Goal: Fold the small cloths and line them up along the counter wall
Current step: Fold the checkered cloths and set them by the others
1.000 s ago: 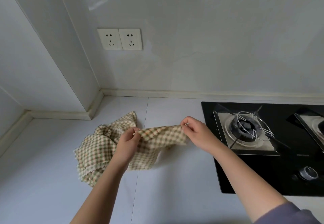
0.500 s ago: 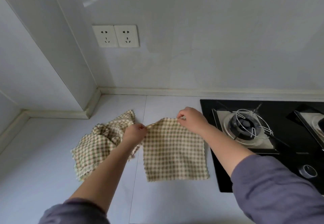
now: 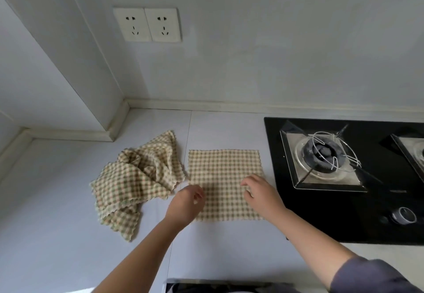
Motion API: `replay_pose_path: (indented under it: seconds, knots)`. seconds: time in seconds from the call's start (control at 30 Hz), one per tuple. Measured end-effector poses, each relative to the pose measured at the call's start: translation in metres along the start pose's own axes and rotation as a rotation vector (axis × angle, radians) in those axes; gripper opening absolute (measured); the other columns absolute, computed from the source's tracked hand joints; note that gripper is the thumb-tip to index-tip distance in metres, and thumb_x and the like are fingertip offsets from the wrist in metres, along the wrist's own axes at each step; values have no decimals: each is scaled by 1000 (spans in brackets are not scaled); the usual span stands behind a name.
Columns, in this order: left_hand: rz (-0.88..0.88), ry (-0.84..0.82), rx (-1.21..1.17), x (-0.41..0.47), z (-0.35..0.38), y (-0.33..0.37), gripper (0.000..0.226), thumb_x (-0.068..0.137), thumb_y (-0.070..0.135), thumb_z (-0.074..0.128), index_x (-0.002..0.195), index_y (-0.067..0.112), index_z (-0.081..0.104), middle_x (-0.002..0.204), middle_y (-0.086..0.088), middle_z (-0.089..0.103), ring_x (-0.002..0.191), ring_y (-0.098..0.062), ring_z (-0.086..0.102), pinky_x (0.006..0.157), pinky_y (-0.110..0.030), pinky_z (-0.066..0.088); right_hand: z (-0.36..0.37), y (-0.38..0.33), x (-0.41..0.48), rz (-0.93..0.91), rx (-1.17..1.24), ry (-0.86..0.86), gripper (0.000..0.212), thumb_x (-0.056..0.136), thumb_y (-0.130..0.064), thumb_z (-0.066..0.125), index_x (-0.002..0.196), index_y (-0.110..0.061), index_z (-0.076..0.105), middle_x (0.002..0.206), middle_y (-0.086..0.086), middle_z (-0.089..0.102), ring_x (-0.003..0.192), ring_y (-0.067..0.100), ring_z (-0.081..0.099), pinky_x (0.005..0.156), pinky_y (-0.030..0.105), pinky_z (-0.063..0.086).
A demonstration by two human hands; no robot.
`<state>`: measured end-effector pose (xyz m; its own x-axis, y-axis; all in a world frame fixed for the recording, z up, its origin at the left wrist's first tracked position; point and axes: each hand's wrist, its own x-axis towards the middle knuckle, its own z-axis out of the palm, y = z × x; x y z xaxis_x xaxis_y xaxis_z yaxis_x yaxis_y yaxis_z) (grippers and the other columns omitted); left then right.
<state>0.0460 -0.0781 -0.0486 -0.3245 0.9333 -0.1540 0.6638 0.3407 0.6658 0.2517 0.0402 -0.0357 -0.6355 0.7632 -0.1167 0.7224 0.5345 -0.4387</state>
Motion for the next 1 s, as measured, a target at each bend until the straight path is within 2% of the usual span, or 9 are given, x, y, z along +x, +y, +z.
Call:
replay_pose_path:
  seconds: [0.17,0.3,0.37,0.47,0.6,0.7,0.8,0.9,1.0]
  knots:
    - [196,-117,297,-19,16,-19,22,76,32,69,94,19,65,97,7,59,93,-13,53,76,-30,45,6,3,-28,78,-151,-113,35,86,-41,56,115,-22,53,117,-10,51,115,12,46,83,28,41]
    - [264,18,451,-25,27,-20,25,60,23,84,66,22,59,68,10,57,63,-14,55,51,-25,40,23,0,-36,86,-319,-178,53,74,-56,58,117,-25,52,116,-6,47,116,19,43,89,37,41]
    - [293,128,496,-26,32,-17,21,66,20,76,64,22,55,63,10,54,58,-14,53,51,-24,34,29,-6,-37,62,-401,-81,50,55,-52,73,94,-21,63,94,-2,58,90,24,59,71,39,48]
    - [266,213,466,-27,37,-18,12,81,25,47,70,21,49,62,9,51,56,-15,53,53,-25,30,34,-15,-34,55,-462,37,49,28,-24,88,72,-19,65,69,0,59,62,23,61,55,36,48]
    - [240,154,471,-27,30,-24,33,60,6,78,77,20,53,63,9,55,54,-15,55,50,-26,36,30,-8,-28,60,-439,87,60,12,-4,86,65,-19,63,64,-1,58,57,22,61,53,32,47]
    - [166,79,445,-31,24,-25,43,47,0,80,81,17,60,69,6,59,58,-18,59,49,-26,38,22,3,-23,58,-327,50,35,45,-4,83,72,-17,65,73,-2,62,70,24,64,60,32,47]
    - [73,75,286,-32,22,-30,20,69,0,67,86,10,64,79,-1,59,73,-26,60,59,-29,36,14,12,-22,101,-181,21,19,88,-12,55,101,-19,67,105,-5,67,102,21,61,84,31,41]
    - [24,69,111,-39,14,-29,7,85,8,61,90,11,66,81,6,55,76,-13,53,64,-17,37,6,20,-34,206,-90,-4,18,92,-24,51,101,-22,66,104,-9,68,99,17,63,84,29,42]
    - [-31,86,-64,-47,3,-23,12,88,12,62,78,18,60,75,9,56,70,-6,52,63,-14,38,3,30,-45,314,180,-71,11,88,-25,59,78,-22,61,78,-6,63,73,14,59,67,28,44]
